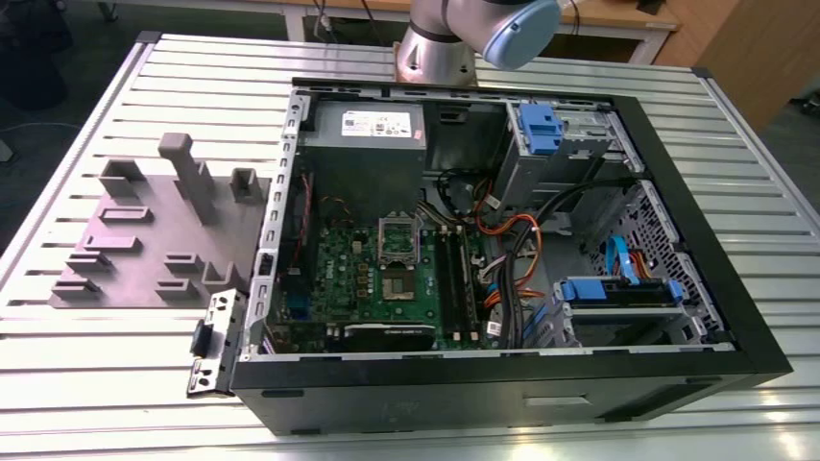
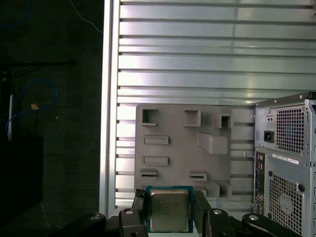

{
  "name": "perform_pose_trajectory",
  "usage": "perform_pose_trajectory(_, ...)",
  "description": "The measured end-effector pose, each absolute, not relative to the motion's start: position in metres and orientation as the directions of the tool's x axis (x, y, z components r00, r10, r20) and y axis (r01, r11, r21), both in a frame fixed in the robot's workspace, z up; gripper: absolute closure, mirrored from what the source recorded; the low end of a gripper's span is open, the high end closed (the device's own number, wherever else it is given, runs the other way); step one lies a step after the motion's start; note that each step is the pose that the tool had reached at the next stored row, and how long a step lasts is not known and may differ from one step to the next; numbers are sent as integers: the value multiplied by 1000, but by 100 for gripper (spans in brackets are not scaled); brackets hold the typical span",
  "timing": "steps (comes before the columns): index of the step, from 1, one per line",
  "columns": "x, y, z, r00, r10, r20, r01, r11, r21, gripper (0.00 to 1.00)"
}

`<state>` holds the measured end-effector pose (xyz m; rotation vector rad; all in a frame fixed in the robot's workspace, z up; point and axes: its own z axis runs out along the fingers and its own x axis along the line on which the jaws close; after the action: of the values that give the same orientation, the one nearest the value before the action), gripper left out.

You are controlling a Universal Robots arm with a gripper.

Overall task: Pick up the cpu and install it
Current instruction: 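Pick up the cpu and move it towards the insertion slot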

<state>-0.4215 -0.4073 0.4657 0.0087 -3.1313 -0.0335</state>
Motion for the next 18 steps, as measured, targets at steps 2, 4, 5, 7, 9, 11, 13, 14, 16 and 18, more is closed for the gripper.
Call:
perform_pose_trajectory(2, -422, -410, 466, -1000, -6, 10, -5, 1000, 22, 53)
perform_pose_trajectory(4, -422, -412, 466, -1000, -6, 10, -5, 1000, 22, 53)
perform_pose_trajectory(5, -422, -412, 466, -1000, -5, 10, -5, 1000, 22, 53)
perform_pose_trajectory(7, -422, -412, 466, -1000, -6, 10, -5, 1000, 22, 53)
perform_pose_trajectory(9, -421, -412, 466, -1000, -6, 10, -5, 1000, 22, 53)
perform_pose_trajectory(11, -418, -412, 466, -1000, -6, 10, -5, 1000, 22, 53)
perform_pose_trajectory(13, -417, -412, 466, -1000, -6, 10, -5, 1000, 22, 53)
perform_pose_trajectory(14, -417, -412, 466, -1000, -6, 10, -5, 1000, 22, 53)
perform_pose_trajectory(16, -417, -412, 466, -1000, -6, 10, -5, 1000, 22, 53)
perform_pose_trajectory(18, -416, -412, 466, -1000, -6, 10, -5, 1000, 22, 53)
